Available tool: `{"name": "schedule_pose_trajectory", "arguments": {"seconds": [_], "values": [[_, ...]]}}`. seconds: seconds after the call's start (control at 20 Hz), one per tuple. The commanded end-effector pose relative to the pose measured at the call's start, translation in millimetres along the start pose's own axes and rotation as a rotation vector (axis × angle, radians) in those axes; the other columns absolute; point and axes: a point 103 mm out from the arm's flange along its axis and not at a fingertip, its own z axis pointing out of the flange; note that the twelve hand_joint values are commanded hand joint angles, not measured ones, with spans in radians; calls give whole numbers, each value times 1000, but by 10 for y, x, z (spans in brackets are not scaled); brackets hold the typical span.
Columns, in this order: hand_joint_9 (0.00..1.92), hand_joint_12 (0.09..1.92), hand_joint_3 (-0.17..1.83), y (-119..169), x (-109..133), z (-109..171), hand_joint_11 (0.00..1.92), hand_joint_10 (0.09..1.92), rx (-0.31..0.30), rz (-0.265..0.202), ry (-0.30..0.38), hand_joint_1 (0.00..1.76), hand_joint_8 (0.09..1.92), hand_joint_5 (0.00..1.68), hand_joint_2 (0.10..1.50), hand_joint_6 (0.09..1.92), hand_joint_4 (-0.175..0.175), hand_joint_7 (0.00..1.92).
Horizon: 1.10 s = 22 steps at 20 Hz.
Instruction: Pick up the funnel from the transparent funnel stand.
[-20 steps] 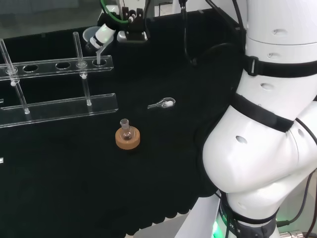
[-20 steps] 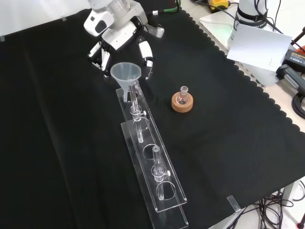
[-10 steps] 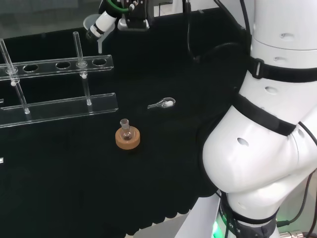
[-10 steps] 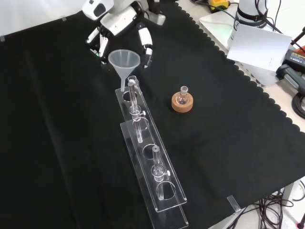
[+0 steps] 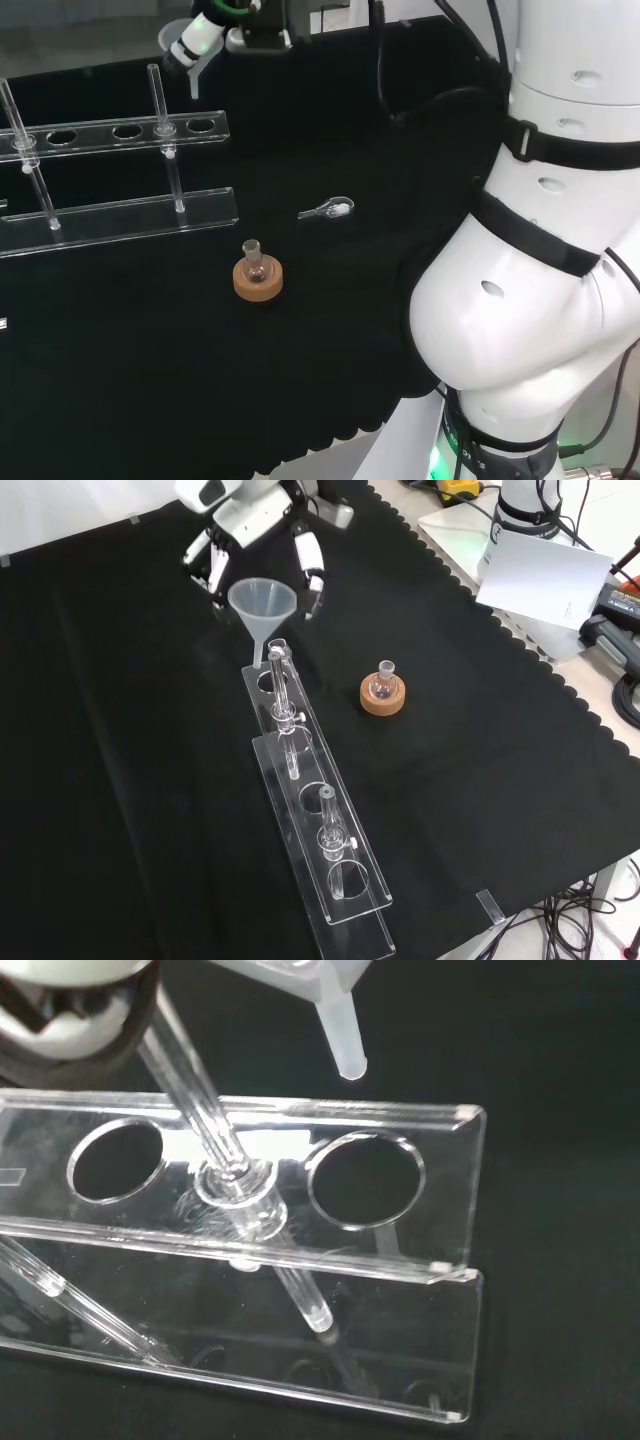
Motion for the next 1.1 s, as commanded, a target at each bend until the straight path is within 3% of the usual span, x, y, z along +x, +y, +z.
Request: {"name": "schedule_pose_trajectory", "arguments": {"seconds": [0.05, 0.1, 0.15, 0.2, 0.5, 0.6, 0.9, 0.95, 1.0, 1.1], "values": [[963, 1496, 830, -118, -162, -263, 177, 472, -17, -29, -9, 913, 844, 650, 507, 886, -41, 993], [963, 1496, 831, -125, -185, -275, 178, 472, -17, -27, -11, 913, 843, 650, 507, 887, -40, 994], [963, 1495, 832, -41, 241, -220, 179, 471, -5, -22, -47, 913, 843, 650, 506, 888, -40, 994], [964, 1495, 834, -15, 365, -203, 180, 471, -4, -23, -50, 913, 843, 650, 506, 888, -41, 995], [967, 1493, 839, -91, -130, -267, 181, 471, -40, -61, -4, 913, 841, 654, 506, 892, -39, 997], [967, 1492, 839, -115, -180, -297, 181, 471, -48, -69, 21, 914, 841, 656, 505, 894, -38, 998], [965, 1493, 842, -251, -350, -329, 180, 469, -59, -76, 10, 915, 839, 662, 504, 896, -39, 1005], [965, 1493, 842, -279, -342, -332, 181, 469, -61, -74, 10, 915, 839, 663, 504, 896, -39, 1007], [966, 1494, 842, -190, 64, -271, 182, 469, -49, -62, -18, 915, 837, 664, 504, 896, -40, 1009], [966, 1494, 843, -178, 160, -250, 184, 468, -53, -55, 2, 915, 835, 665, 503, 895, -41, 1012]]}}
